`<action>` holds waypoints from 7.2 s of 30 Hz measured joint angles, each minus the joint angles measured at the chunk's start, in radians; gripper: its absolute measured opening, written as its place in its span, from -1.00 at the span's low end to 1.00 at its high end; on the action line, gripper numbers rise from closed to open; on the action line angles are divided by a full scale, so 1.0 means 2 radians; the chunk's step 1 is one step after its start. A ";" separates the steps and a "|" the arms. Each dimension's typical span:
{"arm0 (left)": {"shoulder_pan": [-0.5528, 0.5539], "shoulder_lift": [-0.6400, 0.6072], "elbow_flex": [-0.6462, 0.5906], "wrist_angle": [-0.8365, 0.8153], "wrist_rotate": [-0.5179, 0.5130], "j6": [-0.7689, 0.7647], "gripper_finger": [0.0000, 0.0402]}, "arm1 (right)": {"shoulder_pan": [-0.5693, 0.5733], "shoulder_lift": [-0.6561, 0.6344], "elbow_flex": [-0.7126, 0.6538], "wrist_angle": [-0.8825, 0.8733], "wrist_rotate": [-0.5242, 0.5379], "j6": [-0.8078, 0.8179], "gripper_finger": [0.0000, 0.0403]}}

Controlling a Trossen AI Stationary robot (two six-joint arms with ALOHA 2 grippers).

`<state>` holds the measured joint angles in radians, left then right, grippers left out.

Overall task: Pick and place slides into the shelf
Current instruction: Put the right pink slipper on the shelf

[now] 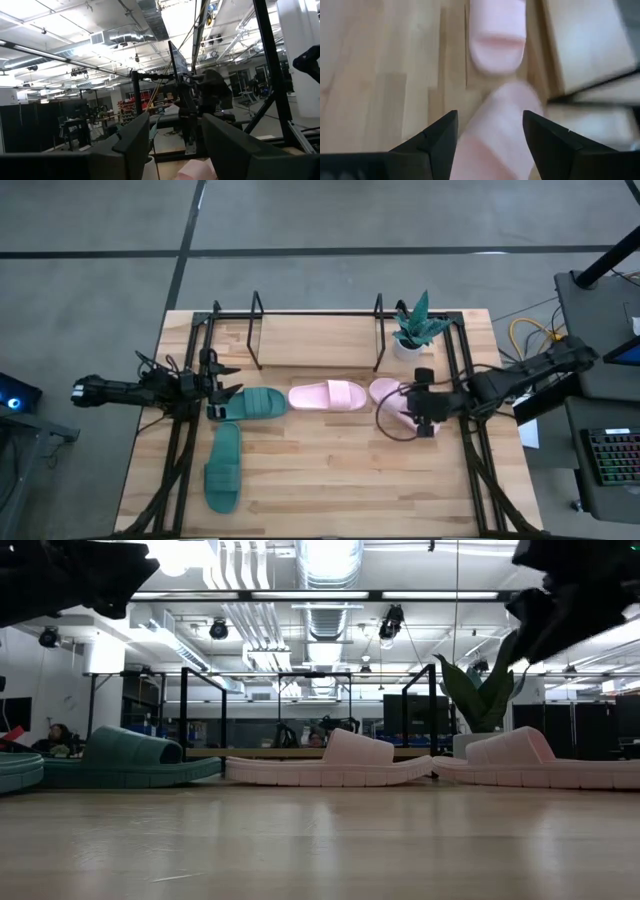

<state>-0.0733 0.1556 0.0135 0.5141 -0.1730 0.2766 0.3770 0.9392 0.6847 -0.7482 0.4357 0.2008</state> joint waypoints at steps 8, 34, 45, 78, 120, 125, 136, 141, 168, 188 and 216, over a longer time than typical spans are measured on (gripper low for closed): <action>0.000 0.001 0.000 0.001 -0.003 0.000 -0.16 | 0.026 0.054 -0.002 0.001 0.009 0.018 0.06; 0.000 0.003 0.000 0.001 -0.011 0.001 -0.16 | 0.024 0.227 -0.003 -0.006 0.116 0.017 0.06; 0.000 0.004 -0.001 0.001 -0.011 0.001 -0.16 | 0.020 0.238 -0.003 -0.015 0.165 0.045 0.06; 0.000 0.003 0.000 0.002 -0.011 0.001 -0.16 | 0.021 0.238 0.007 -0.013 0.159 0.034 -0.93; 0.000 0.003 0.000 0.027 -0.011 0.001 -0.16 | -0.157 0.241 0.299 0.198 0.240 -0.207 -0.94; 0.000 0.003 0.000 0.028 -0.011 0.024 -0.16 | -0.212 0.262 0.299 0.219 0.199 -0.205 -0.94; 0.000 0.003 0.000 0.027 -0.011 0.028 -0.16 | -0.259 0.385 0.371 0.187 0.223 -0.247 -0.94; 0.000 0.003 0.000 0.027 -0.011 0.028 -0.16 | -0.272 0.434 0.407 0.116 0.245 -0.237 -0.94; 0.000 0.004 -0.001 0.027 -0.012 0.027 -0.16 | -0.304 0.472 0.392 0.048 0.301 -0.246 -0.94; 0.000 0.004 -0.001 0.027 -0.012 0.026 -0.16 | -0.320 0.472 0.381 0.023 0.276 -0.238 -0.94; 0.000 0.004 -0.001 0.027 -0.012 0.027 -0.16 | -0.339 0.472 0.349 0.057 0.236 -0.244 -0.94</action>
<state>-0.0731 0.1627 0.0116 0.5674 -0.1967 0.3298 -0.3016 1.8839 1.3830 -0.6334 0.9073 -0.2877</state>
